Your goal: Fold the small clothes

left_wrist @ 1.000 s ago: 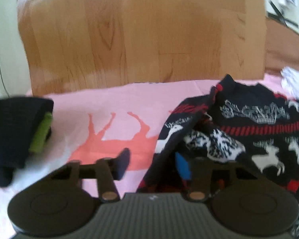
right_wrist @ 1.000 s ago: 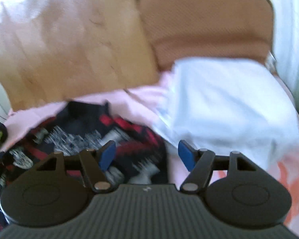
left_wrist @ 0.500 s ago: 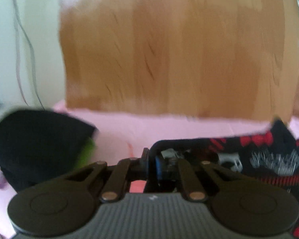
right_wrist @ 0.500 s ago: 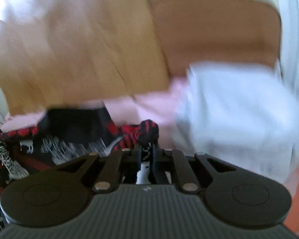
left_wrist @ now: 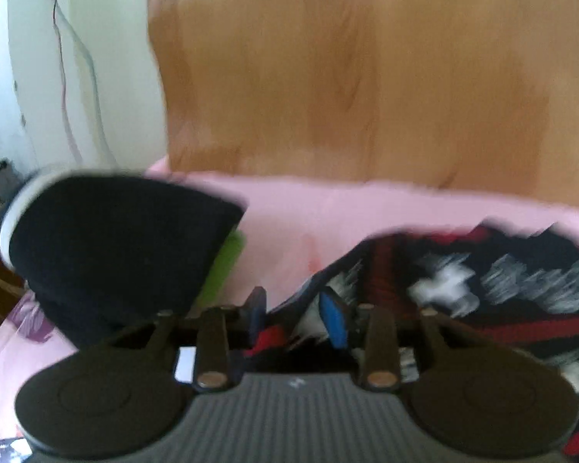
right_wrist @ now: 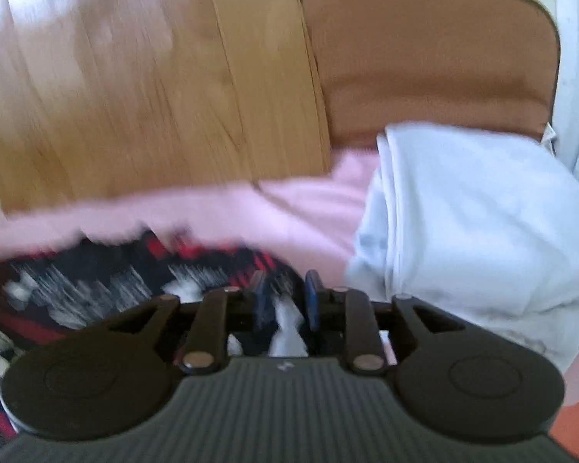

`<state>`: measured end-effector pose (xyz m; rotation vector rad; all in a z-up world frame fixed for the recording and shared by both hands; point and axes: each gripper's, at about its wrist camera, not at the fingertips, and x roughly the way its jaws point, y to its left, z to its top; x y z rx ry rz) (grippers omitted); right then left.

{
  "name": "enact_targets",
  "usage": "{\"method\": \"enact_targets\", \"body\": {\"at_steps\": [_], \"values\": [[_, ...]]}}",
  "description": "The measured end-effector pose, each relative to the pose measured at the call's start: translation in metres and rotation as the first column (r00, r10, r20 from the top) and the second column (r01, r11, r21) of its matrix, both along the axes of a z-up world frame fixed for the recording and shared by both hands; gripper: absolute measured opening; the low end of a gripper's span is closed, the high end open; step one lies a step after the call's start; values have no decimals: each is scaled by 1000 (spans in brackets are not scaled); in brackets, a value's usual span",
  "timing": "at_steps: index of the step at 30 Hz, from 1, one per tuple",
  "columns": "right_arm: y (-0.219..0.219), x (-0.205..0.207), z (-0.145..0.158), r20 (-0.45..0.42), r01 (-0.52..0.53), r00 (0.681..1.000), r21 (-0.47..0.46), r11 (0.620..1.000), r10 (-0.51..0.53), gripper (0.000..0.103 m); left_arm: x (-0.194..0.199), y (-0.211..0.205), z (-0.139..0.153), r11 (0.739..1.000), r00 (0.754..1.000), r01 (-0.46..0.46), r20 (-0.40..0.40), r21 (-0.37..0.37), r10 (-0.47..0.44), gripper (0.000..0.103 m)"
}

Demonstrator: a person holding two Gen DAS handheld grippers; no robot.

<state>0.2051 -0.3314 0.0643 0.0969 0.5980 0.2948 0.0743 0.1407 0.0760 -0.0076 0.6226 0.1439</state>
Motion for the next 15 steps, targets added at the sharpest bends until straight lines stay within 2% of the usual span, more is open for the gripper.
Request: {"method": "enact_targets", "body": {"at_steps": [1,2,3,4,5,6,7,10,11,12,13,14,15], "values": [[11,0,9,11,-18,1000,-16,1000,18,51,-2,-6,10,999,999,34,43,-7,-34,42],[22,6,14,16,-48,999,-37,998,48,59,0,-16,20,998,995,60,81,10,-61,53],[32,12,17,13,-91,996,-59,994,92,64,2,-27,25,996,990,83,109,39,-87,60],[44,21,17,-3,-137,991,-79,987,137,68,8,-39,27,990,984,115,127,83,-125,75],[57,28,14,-23,-173,985,-99,980,172,76,19,-52,26,981,979,145,125,125,-160,90],[69,38,8,-52,-212,977,-124,969,207,84,35,-65,21,971,975,179,100,160,-196,94],[83,47,-1,-76,-231,972,-157,960,222,86,52,-77,12,958,971,223,45,177,-235,95],[104,68,-30,-151,-270,960,-281,921,235,86,97,-96,-25,935,951,294,-152,199,-267,95],[107,72,-38,-175,-283,955,-310,908,238,86,108,-99,-37,925,937,321,-210,205,-279,94],[101,70,-39,-162,-289,954,-282,915,252,80,111,-99,-45,916,931,335,-227,219,-286,94],[96,70,-38,-180,-314,944,-235,920,277,66,108,-98,-46,911,931,350,-191,220,-312,70],[93,69,-34,-167,-306,947,-221,926,274,18,104,-98,-45,904,922,373,-193,209,-336,28],[92,65,-31,-140,-291,954,-238,926,264,16,105,-100,-44,909,926,360,-200,211,-320,16]]}}
